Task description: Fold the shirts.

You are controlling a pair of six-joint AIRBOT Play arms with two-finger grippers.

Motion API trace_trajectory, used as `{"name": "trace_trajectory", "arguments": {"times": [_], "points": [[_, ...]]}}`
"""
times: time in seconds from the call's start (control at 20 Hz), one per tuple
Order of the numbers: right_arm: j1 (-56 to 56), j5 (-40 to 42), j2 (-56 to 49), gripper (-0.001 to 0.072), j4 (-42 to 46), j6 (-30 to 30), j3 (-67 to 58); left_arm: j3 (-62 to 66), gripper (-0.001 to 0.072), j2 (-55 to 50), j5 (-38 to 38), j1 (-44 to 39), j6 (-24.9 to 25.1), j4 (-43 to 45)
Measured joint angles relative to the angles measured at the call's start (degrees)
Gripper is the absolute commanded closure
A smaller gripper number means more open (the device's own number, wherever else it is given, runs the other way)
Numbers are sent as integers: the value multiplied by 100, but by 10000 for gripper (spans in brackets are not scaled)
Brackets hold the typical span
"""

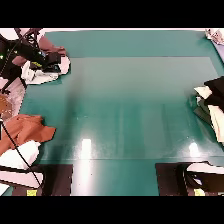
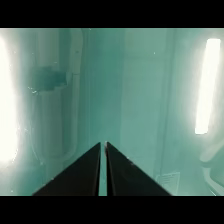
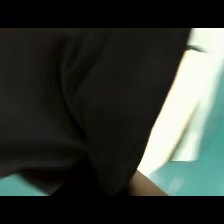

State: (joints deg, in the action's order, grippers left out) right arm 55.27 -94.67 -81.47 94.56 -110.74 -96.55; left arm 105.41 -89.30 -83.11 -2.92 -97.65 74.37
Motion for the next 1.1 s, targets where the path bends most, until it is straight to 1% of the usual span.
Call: {"name": "trace_trajectory", "arguments": {"times": [0.05, 0.1, 0.15, 0.2, 0.4, 0.5, 0.6, 0.75, 0.85, 1.1], "points": [[50, 0, 0, 453, 212, 44, 155, 0, 626, -2, -2, 2, 0, 0], [103, -13, 0, 287, 404, 101, 310, 0, 626, 0, 0, 2, 0, 0], [142, -46, 0, 176, 511, 153, 437, 0, 626, 0, -2, 2, 0, 0], [166, -81, 0, 133, 584, 199, 540, 0, 626, -2, -2, 0, 2, 0], [107, -201, 0, 133, 748, 334, 529, 0, 626, -2, 2, 0, 4, 0], [-87, -92, 0, 134, 579, 411, 289, 0, 626, 0, 11, 2, 7, 0], [-404, 138, 0, 136, 195, 511, -22, 0, 626, 0, 13, 2, 7, 0], [-1095, 492, 2, 140, -448, 704, -479, 0, 625, -2, 15, 2, 9, -2], [-1703, 737, 2, 142, -782, 933, -719, 0, 626, -2, 15, 2, 11, -2], [-3003, 1180, 33, 143, -1115, 1235, -778, 0, 626, 0, 17, 0, 17, -2]]}}
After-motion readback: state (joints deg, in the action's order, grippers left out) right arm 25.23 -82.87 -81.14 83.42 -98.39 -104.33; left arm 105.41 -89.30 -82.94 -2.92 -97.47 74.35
